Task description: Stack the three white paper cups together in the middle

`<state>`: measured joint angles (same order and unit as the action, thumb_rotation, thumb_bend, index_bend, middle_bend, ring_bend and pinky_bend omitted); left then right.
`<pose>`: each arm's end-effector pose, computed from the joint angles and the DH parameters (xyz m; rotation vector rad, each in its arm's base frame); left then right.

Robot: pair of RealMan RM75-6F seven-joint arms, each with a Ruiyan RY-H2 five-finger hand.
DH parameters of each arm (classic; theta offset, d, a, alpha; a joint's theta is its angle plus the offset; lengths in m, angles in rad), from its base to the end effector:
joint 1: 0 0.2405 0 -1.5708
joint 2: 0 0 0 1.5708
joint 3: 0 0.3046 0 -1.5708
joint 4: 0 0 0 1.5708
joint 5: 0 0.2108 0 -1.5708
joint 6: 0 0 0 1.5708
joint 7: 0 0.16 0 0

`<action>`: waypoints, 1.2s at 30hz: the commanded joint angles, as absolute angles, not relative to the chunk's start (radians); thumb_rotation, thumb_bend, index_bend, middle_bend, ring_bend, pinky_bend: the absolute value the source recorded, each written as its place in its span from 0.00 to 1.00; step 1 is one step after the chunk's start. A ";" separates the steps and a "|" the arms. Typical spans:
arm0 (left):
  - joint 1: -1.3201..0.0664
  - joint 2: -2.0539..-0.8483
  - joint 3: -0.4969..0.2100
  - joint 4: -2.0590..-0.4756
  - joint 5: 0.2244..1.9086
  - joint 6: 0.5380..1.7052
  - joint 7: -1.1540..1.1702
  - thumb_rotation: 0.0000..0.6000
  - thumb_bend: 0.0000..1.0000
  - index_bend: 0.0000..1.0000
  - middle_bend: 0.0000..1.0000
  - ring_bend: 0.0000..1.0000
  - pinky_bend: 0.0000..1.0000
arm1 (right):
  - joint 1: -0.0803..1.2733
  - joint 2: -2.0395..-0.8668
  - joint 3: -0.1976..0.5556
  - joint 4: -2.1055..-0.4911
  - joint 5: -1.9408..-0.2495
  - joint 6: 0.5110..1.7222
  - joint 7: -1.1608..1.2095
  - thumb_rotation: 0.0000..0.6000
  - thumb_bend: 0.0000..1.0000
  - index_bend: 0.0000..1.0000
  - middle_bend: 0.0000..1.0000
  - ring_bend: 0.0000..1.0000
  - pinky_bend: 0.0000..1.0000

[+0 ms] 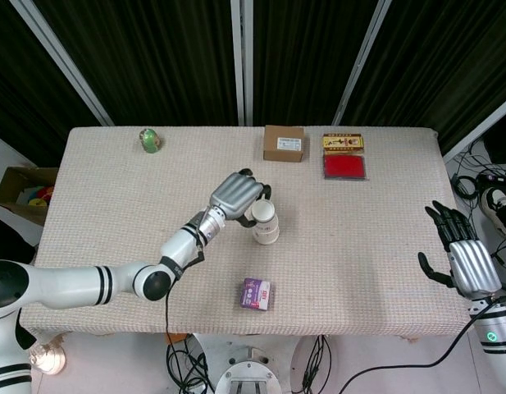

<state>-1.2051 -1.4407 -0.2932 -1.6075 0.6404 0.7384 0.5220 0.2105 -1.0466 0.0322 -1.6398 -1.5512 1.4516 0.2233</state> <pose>-0.0011 0.4434 -0.0071 -2.1148 -0.9211 -0.9448 -0.3221 -0.2387 0.1924 1.4694 -0.9857 1.1208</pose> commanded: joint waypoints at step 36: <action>-0.470 -1.145 0.170 -1.684 1.192 1.577 0.319 1.00 0.15 0.22 0.12 0.08 0.12 | 0.223 -1.081 0.041 -1.527 -1.496 1.316 0.306 1.00 0.42 0.08 0.13 0.00 0.11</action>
